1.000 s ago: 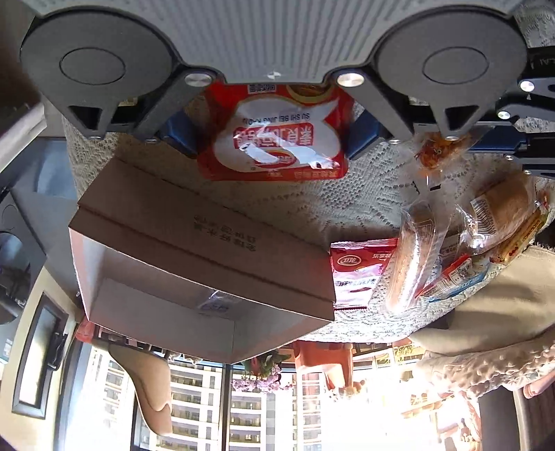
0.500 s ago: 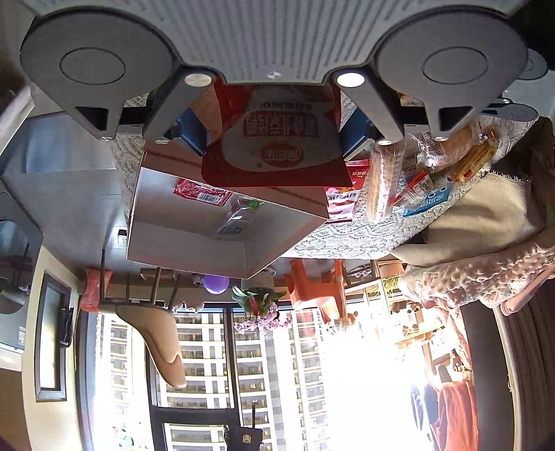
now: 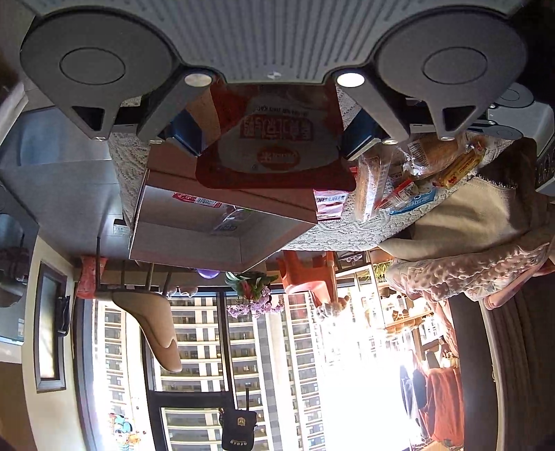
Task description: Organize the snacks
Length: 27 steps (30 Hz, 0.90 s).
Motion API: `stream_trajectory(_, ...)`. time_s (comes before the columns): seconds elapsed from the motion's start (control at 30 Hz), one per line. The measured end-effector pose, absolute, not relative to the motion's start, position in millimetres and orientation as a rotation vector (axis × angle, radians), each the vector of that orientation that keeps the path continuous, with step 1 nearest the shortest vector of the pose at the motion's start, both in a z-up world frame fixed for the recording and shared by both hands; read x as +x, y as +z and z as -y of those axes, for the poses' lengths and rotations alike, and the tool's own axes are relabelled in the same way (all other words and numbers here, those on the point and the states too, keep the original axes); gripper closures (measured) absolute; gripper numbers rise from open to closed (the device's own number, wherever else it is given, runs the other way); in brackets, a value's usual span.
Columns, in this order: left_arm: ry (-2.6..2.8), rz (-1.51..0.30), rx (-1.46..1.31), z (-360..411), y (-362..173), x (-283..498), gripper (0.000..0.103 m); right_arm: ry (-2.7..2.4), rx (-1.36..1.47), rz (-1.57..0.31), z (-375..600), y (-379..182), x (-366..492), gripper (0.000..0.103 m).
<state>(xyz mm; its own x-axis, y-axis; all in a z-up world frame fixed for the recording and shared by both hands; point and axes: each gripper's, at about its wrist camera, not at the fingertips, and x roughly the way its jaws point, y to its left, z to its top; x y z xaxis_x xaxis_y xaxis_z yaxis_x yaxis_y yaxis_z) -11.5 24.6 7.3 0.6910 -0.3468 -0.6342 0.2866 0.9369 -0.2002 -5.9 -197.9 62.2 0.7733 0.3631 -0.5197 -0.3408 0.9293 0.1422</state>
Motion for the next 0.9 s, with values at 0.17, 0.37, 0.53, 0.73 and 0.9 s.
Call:
stream_trajectory(0.17,-0.352,-0.724,-0.082,-23.5,7.2,-12.3,0.075,0.335,-0.003,-0.652,180.6,28.7,14.9,0.016)
stream_trajectory(0.37,-0.353,-0.722,-0.086,-23.7,7.3,-12.3,0.075,0.329,0.016,-0.748,166.4,14.5,51.2,0.016)
stream_trajectory(0.53,-0.351,-0.719,-0.087,-23.3,7.1,-12.9,0.075,0.302,-0.022,-0.792,148.2,12.9,57.2,0.014)
stream_trajectory(0.73,-0.35,-0.727,-0.088,-24.2,7.3,-13.1,0.075,0.28,-0.108,-0.78,134.3,5.1,57.4,0.003)
stream_trajectory(0.9,-0.359,-0.763,-0.119,-29.7,9.9,-10.1,0.075,0.298,-0.107,-0.815,137.4,10.7,59.8,0.013)
